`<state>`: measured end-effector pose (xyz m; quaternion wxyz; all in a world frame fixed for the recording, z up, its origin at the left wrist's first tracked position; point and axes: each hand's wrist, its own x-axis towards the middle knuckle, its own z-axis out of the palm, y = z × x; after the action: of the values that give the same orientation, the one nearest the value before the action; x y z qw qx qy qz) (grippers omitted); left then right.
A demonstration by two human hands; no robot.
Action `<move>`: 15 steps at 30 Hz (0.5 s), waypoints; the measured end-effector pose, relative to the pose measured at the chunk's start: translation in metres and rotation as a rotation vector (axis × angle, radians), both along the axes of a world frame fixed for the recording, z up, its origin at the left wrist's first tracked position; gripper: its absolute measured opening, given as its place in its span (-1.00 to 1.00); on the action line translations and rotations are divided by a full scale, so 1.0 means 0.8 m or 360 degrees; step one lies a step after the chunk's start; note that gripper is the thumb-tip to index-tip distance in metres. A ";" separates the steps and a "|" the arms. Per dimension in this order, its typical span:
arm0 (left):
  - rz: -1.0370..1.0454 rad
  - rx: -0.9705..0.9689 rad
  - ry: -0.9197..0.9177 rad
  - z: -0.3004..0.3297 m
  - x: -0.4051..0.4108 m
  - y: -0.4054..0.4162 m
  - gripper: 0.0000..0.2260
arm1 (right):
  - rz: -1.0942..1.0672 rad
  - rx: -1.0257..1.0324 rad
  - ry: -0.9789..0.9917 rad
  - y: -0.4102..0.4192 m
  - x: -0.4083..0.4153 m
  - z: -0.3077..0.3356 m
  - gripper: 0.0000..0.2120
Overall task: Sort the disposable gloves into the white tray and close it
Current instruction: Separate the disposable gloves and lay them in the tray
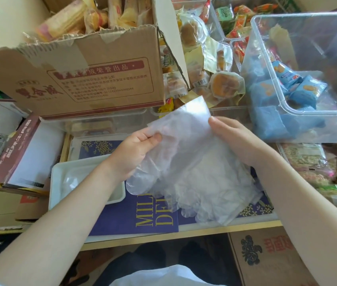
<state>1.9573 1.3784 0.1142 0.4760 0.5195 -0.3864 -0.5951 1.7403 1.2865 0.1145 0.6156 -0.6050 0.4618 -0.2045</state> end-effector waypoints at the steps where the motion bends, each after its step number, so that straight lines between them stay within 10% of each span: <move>1: 0.0016 0.0047 0.0104 0.000 0.001 -0.001 -0.76 | 0.0101 0.0109 -0.0060 -0.001 -0.001 -0.002 -0.63; 4: 0.0054 0.0268 0.0096 -0.022 0.009 -0.007 -0.79 | 0.0134 0.0227 -0.0014 -0.001 0.001 -0.027 -0.82; 9: -0.0338 0.0769 -0.0827 -0.108 0.024 0.010 -0.89 | -0.0020 0.0327 0.0415 0.017 0.007 -0.108 -0.86; 15: -0.0460 0.0691 -0.1039 -0.140 0.022 0.025 -0.79 | -0.0069 0.0532 0.0179 0.033 -0.001 -0.154 -0.83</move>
<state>1.9751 1.3985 0.0025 0.1195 0.7096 -0.4514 -0.5277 1.7394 1.3126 -0.0085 0.6763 -0.4946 0.5360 -0.1039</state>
